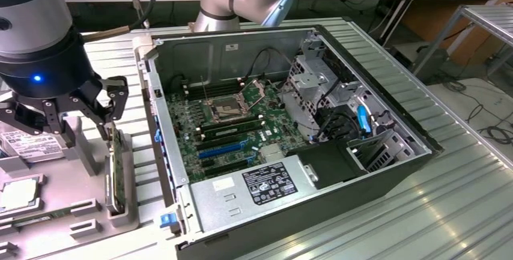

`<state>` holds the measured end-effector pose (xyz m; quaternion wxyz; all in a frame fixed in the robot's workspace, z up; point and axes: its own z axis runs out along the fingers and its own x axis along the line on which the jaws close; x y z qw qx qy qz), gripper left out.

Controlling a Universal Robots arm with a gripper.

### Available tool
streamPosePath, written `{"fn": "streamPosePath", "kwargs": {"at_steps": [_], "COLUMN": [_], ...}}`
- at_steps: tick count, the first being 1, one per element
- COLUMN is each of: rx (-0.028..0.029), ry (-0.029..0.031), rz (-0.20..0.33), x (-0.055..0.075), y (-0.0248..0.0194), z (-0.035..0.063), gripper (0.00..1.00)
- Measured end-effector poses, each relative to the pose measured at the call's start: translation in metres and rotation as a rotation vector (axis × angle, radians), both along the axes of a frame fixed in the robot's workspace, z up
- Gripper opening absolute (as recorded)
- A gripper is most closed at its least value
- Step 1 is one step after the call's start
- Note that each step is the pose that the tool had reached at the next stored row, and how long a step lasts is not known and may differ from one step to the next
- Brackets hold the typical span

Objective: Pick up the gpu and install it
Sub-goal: 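Pick up the gpu and move the gpu toward the slot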

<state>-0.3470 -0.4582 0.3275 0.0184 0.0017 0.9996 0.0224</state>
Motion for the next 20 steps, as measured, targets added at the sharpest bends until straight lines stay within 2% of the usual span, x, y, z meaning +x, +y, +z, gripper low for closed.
{"fn": "streamPosePath", "kwargs": {"at_steps": [8,13,20], "rx": [-0.0003,-0.0001,0.0000], "ry": [0.0002,0.0001,0.0000], "rz": [-0.008,-0.007,-0.008], "x": [0.000,0.000,0.000], "y": [-0.0002,-0.0046,-0.0070], "z": [-0.0099,-0.0156,-0.0268], "gripper": [0.48,0.48,0.48]}}
